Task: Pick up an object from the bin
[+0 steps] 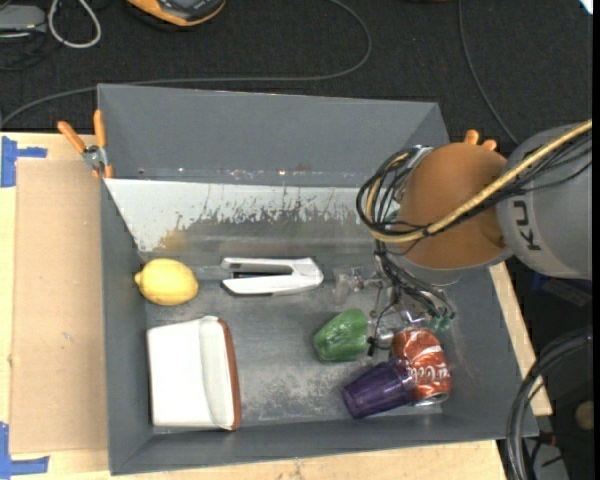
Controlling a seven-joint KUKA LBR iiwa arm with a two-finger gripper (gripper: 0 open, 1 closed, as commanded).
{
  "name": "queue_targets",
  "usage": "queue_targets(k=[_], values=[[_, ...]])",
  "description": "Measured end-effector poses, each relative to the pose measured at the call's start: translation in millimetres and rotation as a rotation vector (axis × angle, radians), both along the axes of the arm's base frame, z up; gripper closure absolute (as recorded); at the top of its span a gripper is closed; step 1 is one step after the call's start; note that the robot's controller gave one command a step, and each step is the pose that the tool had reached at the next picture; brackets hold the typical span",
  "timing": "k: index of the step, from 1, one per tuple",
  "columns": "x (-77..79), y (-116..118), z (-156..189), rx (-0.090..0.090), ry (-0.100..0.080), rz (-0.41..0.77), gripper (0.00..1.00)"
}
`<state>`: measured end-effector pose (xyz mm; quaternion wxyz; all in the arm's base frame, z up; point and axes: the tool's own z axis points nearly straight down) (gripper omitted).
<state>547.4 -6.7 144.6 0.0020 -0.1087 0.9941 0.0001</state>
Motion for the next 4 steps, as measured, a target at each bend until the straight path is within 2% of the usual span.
queue_targets(k=[1, 2, 3, 4], values=[[13.4, -3.6, -75.7, 0.001, 0.008, -0.013, 0.00], [12.6, -5.9, -75.5, 0.000, -0.008, -0.009, 0.00], [14.5, -4.0, -74.5, 0.001, 0.004, -0.013, 1.00], [14.5, -4.0, -74.2, 0.001, 0.003, -0.013, 1.00]])
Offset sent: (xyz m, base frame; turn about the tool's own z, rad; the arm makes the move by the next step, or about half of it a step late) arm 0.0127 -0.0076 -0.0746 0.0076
